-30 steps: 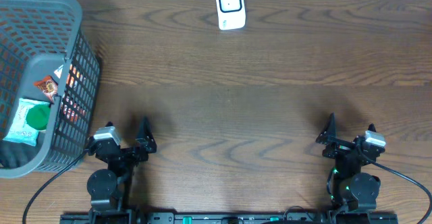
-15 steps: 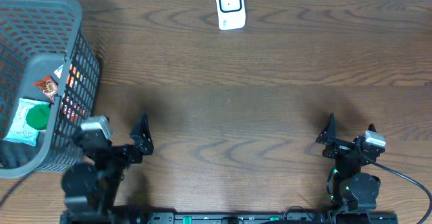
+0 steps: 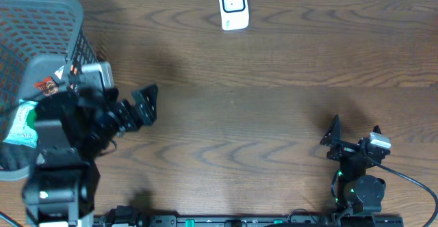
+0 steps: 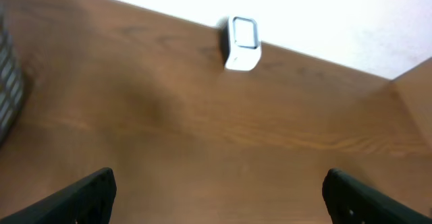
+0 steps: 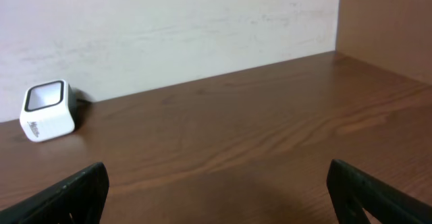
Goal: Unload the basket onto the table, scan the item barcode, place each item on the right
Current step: 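Reach the left gripper into the basket and grasp the green-capped jar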
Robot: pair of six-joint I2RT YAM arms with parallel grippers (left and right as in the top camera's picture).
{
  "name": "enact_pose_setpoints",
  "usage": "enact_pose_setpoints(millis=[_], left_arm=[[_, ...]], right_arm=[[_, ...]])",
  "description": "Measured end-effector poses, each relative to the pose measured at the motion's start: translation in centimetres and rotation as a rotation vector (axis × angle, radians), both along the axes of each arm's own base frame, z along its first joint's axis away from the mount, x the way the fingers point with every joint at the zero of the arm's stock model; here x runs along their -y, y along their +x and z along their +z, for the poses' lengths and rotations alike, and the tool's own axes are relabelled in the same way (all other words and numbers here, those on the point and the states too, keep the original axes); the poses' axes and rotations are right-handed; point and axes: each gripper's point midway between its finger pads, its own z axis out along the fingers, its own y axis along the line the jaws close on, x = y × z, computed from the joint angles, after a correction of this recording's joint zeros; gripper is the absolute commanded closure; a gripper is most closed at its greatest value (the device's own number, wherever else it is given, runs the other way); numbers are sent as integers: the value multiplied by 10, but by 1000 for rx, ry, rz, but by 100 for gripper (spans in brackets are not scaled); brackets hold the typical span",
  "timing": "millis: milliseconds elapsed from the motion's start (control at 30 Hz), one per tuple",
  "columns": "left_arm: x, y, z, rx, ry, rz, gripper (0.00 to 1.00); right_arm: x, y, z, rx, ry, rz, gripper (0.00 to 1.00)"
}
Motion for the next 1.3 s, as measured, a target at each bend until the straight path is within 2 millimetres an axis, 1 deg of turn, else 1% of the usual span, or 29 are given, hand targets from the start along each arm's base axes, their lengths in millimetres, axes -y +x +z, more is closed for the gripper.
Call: enact_pose_setpoints(millis=[67, 167, 200, 267, 300, 367, 433, 500, 567, 667, 733, 800, 867, 967, 1133, 1233, 1300], left_arm=[[-2, 7, 26, 29, -1, 1, 2], [-19, 18, 69, 52, 14, 62, 2], [-30, 21, 81, 49, 26, 105, 2], [-55, 27, 97, 25, 45, 197, 2], [-71, 30, 104, 6, 55, 255, 2], [-104, 35, 110, -45, 65, 370, 2], [-142, 37, 108, -111, 56, 491, 2], [-183, 37, 97, -183, 30, 614, 2], [-217, 32, 79, -265, -4, 722, 2], [-266, 15, 34, -444, -64, 888, 2], [-289, 3, 8, -553, -81, 971, 2], [-307, -6, -16, -655, -70, 1026, 2], [-319, -11, -36, -745, -39, 1051, 2], [-327, -10, -60, -843, 25, 1012, 2], [-329, 4, -93, -950, 116, 888, 2], [-329, 10, -108, -989, 145, 828, 2], [-328, 15, -123, -1020, 161, 765, 2]], right_arm=[[0, 0, 0, 0, 0, 0, 1], [0, 0, 0, 0, 0, 0, 1], [0, 0, 0, 0, 0, 0, 1], [0, 0, 0, 0, 0, 0, 1], [0, 0, 0, 0, 0, 0, 1], [0, 0, 0, 0, 0, 0, 1], [0, 0, 0, 0, 0, 0, 1], [0, 0, 0, 0, 0, 0, 1], [0, 0, 0, 0, 0, 0, 1], [0, 0, 0, 0, 0, 0, 1], [0, 0, 0, 0, 0, 0, 1], [0, 0, 0, 0, 0, 0, 1], [0, 0, 0, 0, 0, 0, 1], [0, 0, 0, 0, 0, 0, 1], [0, 0, 0, 0, 0, 0, 1], [0, 0, 0, 0, 0, 0, 1], [0, 0, 0, 0, 0, 0, 1]])
